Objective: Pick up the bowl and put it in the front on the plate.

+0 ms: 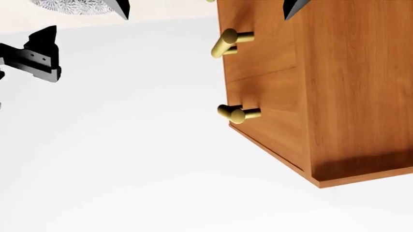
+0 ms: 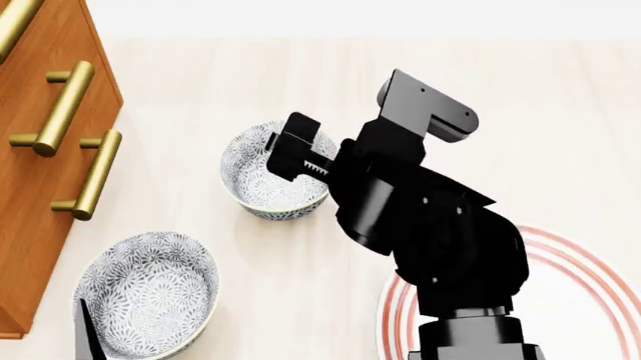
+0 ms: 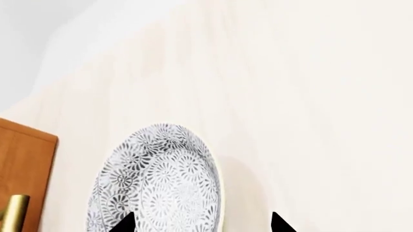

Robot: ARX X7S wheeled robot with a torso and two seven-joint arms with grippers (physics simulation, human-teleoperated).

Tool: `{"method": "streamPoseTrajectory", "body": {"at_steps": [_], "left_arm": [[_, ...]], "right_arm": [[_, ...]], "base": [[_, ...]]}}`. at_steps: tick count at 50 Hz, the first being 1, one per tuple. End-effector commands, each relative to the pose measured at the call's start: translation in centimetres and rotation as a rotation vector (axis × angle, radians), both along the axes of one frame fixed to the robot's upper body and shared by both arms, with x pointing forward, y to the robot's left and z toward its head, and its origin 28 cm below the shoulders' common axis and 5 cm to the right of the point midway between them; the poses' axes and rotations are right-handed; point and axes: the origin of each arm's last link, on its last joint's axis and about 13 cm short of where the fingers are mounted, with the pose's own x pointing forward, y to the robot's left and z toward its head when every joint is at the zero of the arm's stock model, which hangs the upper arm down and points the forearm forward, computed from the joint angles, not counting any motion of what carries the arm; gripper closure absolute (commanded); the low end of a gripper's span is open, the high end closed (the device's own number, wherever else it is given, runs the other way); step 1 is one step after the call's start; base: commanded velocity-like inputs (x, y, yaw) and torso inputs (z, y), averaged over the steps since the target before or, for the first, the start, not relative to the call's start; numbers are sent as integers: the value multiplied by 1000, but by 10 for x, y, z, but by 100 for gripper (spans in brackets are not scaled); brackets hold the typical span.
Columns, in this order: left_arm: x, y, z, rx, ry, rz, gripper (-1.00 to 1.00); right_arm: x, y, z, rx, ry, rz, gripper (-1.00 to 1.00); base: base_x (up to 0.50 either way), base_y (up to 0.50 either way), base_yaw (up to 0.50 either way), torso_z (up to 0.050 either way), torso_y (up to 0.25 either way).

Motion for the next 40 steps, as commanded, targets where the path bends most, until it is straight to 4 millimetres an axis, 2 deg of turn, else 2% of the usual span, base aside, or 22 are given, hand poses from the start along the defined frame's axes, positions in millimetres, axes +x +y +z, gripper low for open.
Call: {"method": "streamPoseTrajectory", "body": {"at_steps": [1, 40], "left_arm": [[0, 0, -1, 0, 3, -3, -100], [-1, 0, -1, 2, 9, -7, -100]], "right_arm": [[1, 4, -3, -7, 3, 8, -100], [8, 3, -17, 7, 21, -16, -100]], "base": [[0, 0, 0, 0, 0], [0, 0, 0, 0, 0]]}}
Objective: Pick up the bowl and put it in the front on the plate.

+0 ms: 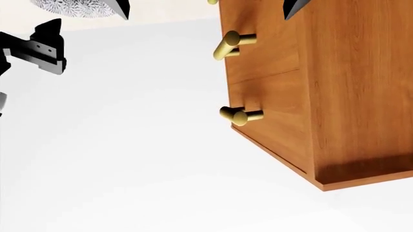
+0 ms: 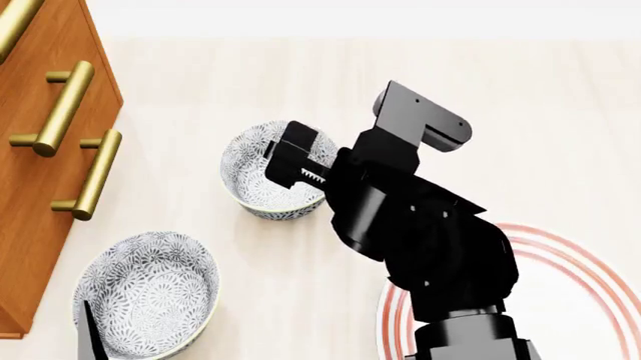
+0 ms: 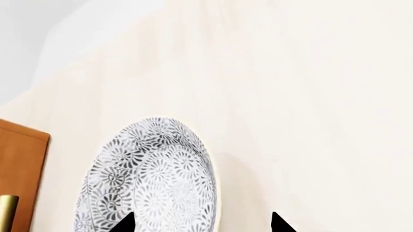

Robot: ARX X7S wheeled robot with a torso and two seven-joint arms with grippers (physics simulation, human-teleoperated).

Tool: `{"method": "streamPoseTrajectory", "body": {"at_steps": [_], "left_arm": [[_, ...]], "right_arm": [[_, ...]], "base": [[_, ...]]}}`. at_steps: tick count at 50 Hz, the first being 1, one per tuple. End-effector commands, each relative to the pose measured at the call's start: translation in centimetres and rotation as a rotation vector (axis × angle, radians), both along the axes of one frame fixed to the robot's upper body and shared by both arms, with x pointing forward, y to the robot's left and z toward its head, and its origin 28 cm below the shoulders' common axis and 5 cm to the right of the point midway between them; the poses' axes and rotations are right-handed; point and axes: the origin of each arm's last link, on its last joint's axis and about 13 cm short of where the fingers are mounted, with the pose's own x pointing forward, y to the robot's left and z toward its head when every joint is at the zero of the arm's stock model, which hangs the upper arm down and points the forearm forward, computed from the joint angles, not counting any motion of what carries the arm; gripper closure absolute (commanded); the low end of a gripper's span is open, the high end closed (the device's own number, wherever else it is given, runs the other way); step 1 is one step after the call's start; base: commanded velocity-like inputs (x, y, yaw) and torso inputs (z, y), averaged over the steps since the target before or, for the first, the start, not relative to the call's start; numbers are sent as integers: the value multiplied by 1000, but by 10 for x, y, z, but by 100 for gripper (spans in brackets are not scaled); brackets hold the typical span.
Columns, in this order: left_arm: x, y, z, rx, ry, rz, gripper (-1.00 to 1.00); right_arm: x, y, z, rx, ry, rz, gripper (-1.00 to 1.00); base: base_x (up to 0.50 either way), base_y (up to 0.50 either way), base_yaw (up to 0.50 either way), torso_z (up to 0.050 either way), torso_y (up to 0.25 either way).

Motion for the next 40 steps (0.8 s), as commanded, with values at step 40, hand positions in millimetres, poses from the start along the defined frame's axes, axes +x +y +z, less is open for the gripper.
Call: {"method": "streamPoseTrajectory", "body": {"at_steps": [40], "left_arm": [[1, 0, -1, -2, 6, 3, -100]], "right_arm": [[5, 5, -26, -86, 13, 10, -100]], "base": [[0, 0, 0, 0, 0]]}}
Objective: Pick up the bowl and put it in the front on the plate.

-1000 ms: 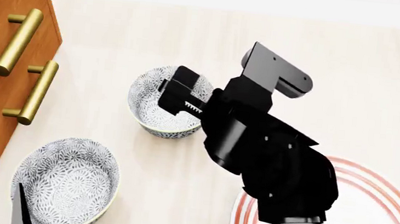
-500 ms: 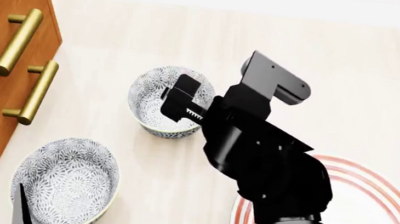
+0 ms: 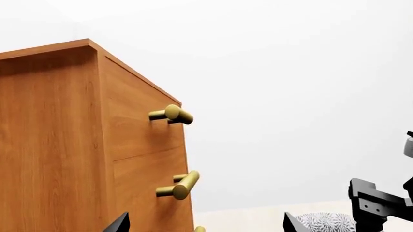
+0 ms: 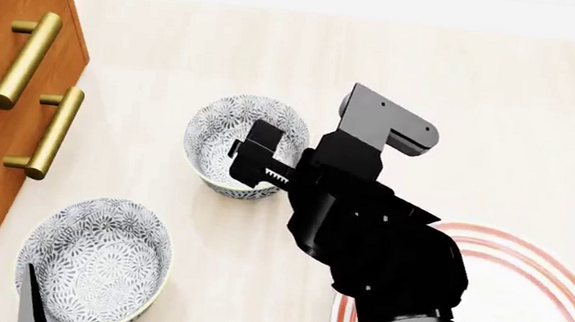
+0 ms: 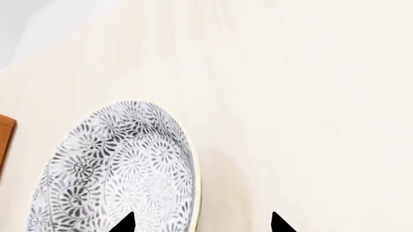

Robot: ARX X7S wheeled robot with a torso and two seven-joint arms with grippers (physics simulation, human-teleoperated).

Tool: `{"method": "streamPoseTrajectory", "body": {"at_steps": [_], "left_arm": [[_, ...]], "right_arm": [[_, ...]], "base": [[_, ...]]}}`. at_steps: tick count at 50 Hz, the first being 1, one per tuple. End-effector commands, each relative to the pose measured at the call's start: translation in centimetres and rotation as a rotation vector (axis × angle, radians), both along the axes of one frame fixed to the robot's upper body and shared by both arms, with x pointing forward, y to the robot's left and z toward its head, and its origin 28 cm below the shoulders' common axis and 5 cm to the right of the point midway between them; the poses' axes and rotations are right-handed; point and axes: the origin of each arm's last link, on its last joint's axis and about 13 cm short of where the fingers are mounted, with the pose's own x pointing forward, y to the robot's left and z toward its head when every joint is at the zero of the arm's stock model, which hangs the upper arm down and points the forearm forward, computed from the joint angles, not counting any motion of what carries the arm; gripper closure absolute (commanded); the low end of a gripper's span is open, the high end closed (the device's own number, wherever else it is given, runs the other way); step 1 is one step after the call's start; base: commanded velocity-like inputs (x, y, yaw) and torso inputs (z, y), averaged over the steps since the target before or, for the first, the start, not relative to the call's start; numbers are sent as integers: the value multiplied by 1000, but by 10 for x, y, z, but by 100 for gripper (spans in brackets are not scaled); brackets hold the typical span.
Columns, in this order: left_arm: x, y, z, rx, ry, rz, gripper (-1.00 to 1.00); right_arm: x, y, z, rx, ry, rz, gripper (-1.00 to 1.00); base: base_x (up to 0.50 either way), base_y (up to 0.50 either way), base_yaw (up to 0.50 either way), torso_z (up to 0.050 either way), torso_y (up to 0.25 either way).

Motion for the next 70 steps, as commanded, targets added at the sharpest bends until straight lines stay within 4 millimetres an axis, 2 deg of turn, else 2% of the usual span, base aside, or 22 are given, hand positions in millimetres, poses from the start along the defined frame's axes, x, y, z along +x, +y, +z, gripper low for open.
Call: {"method": "streamPoseTrajectory", "body": {"at_steps": [1, 36, 37, 53, 63, 70], "left_arm": [[1, 1, 0, -2, 2, 4, -100], [0, 0, -1, 2, 10, -6, -100], [0, 0, -1, 2, 10, -7, -100], [0, 0, -2, 3, 10, -9, -100], [0, 0, -1, 4, 8, -10, -100], [0, 0, -2, 3, 11, -7, -100]], "right_arm": [[0, 2, -5, -10, 4, 7, -100], [3, 7, -15, -52, -11, 25, -100], [4, 7, -16, -54, -12, 26, 100], [0, 7, -13, -77, -24, 29, 100], [-3, -6, 15, -95, -118, -30, 100], [0, -28, 41, -73, -166, -86, 100]], "base": [[0, 0, 0, 0, 0], [0, 0, 0, 0, 0], [0, 0, 0, 0, 0], [0, 0, 0, 0, 0], [0, 0, 0, 0, 0], [0, 0, 0, 0, 0]]}}
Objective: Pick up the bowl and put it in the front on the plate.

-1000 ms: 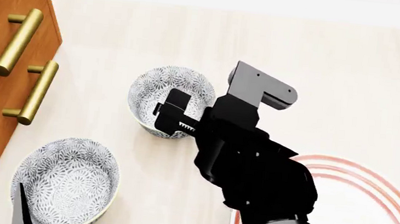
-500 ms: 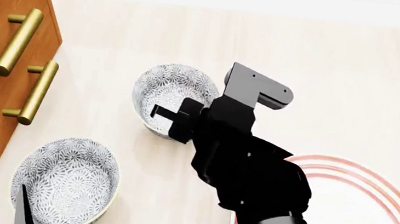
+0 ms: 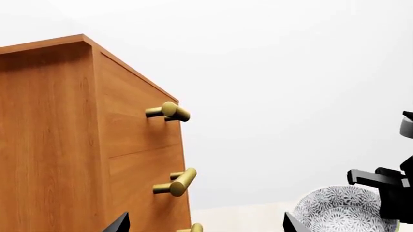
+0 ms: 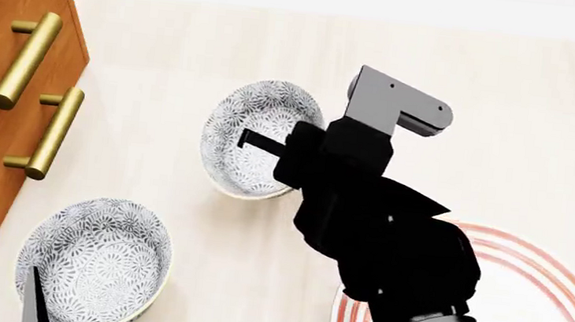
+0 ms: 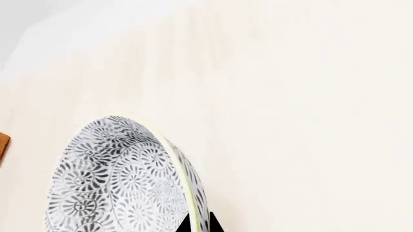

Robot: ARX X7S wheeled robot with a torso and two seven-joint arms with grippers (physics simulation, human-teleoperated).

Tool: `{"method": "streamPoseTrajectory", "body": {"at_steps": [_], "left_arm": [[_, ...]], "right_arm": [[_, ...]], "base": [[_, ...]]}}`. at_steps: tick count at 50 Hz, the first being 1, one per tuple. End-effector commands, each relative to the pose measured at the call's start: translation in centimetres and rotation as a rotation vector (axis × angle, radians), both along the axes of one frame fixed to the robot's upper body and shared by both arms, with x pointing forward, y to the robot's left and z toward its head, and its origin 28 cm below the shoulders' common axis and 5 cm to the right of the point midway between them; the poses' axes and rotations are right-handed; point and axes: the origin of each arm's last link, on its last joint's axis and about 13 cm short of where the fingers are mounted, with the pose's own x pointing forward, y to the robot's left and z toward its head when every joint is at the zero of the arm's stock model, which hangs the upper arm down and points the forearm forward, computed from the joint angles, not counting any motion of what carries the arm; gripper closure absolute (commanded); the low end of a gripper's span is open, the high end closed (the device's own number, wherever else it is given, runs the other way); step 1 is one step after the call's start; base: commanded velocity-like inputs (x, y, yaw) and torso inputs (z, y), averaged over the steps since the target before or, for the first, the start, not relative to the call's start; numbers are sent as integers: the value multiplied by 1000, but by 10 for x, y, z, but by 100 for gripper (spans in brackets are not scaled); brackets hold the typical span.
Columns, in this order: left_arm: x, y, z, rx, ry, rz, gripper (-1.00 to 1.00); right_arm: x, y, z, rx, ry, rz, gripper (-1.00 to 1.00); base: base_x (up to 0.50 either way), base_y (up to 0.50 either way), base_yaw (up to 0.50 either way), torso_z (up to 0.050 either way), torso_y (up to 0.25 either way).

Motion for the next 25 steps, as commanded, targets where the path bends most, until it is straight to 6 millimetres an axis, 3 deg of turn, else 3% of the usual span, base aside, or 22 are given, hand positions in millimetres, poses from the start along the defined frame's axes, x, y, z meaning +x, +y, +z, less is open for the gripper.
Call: {"method": "streamPoseTrajectory", "body": {"at_steps": [1, 7, 13, 20, 25], "left_arm": [[0, 0, 0, -1, 2, 2, -100], [0, 0, 0, -3, 3, 8, -100], [1, 1, 0, -6, 2, 13, -100], [0, -1, -1, -12, 12, 4, -100], [-2, -3, -4, -14, 24, -7, -100]], "right_arm": [[0, -25, 35, 11, -90, -65, 100], [-6, -49, 52, 20, -132, -109, 100], [-26, -69, 70, 19, -191, -109, 100], [-75, -96, 84, -38, -282, -50, 100], [-107, -114, 83, -70, -321, 1, 100]], "base": [[0, 0, 0, 0, 0], [0, 0, 0, 0, 0], [0, 0, 0, 0, 0], [0, 0, 0, 0, 0], [0, 0, 0, 0, 0]]}}
